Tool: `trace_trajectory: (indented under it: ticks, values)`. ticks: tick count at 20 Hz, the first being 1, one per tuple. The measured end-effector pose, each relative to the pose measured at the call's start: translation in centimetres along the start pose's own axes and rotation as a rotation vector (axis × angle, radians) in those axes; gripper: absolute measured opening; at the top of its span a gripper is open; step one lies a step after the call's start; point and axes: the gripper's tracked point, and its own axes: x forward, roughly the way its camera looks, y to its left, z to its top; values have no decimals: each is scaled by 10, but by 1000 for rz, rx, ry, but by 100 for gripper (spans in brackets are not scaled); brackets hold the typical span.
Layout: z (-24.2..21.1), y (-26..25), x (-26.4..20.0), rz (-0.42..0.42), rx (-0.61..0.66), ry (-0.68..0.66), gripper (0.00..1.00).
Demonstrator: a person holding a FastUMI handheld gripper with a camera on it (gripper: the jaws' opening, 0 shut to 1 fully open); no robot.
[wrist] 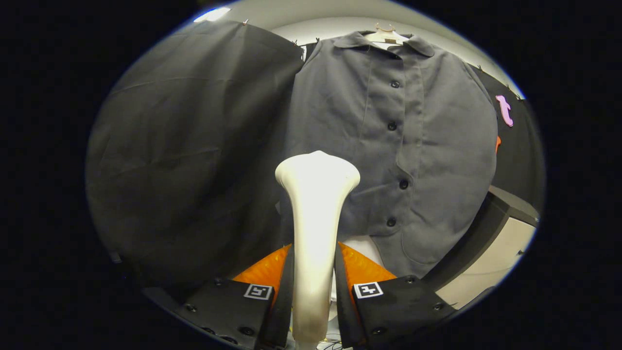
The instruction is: Iron the clothes twice with a garment steamer, once on the left side and once on the right side.
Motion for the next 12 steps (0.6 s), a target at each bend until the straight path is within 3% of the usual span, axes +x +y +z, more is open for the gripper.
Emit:
trace_trajectory:
  ticks: [12]
  values:
    - [112,-57,-84,-117,54,-232,47]
